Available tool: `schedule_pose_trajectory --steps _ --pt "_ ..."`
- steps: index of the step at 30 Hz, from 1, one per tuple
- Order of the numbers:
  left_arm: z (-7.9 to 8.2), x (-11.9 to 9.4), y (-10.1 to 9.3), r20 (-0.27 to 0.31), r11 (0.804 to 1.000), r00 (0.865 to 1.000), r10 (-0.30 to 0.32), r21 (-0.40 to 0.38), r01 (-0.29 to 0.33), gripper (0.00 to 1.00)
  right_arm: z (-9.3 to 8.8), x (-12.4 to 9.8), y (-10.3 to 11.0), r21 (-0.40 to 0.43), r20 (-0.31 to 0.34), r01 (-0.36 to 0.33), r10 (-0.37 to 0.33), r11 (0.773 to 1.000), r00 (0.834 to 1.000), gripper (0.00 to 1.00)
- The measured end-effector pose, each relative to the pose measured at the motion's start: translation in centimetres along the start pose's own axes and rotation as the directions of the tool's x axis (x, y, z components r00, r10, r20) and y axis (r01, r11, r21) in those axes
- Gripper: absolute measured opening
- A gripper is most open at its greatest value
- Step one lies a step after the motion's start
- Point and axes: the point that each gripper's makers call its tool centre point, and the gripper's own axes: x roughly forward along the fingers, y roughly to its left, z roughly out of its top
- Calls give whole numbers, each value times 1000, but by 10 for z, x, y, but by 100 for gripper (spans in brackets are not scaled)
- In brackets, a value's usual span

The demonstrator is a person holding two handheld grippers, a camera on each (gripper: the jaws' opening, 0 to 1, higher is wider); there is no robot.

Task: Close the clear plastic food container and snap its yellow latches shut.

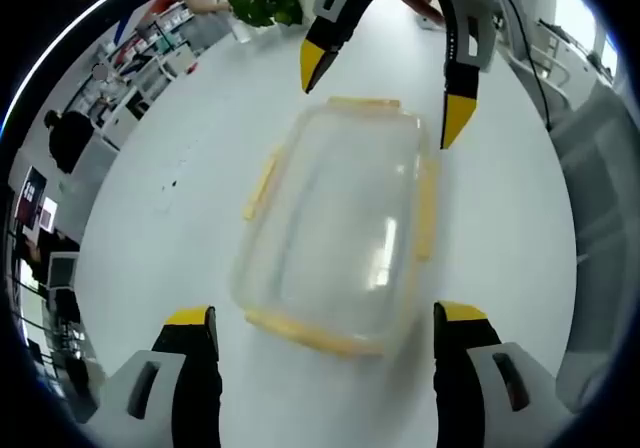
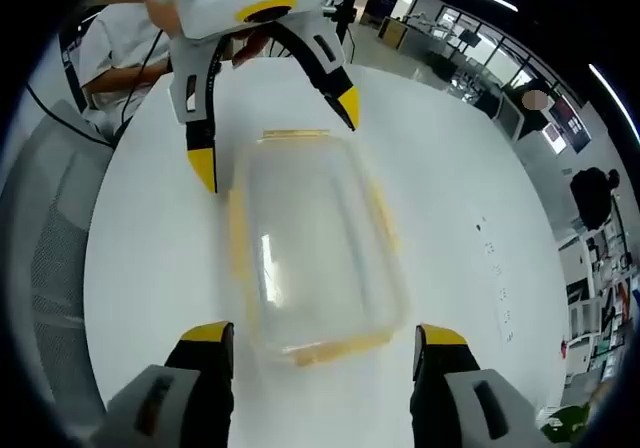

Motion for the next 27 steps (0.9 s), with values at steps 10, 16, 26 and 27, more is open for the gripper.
schedule_pose_trajectory --steps 10,16,26,27 --pt "-8 -10 -4 35 998 998 45 -33 -44 88 -8 -10 8 77 40 40 -43 996 998 70" --pt "-11 -15 -9 58 995 996 61 -77 -57 88 -13 -15 10 136 57 61 -69 989 996 69" --pt "-15 -21 -14 66 992 995 77 -104 -70 87 -19 -20 19 186 68 68 -82 980 994 69" --pt "-15 -22 -15 68 992 995 78 -107 -70 87 -19 -21 20 186 68 71 -84 980 994 69"
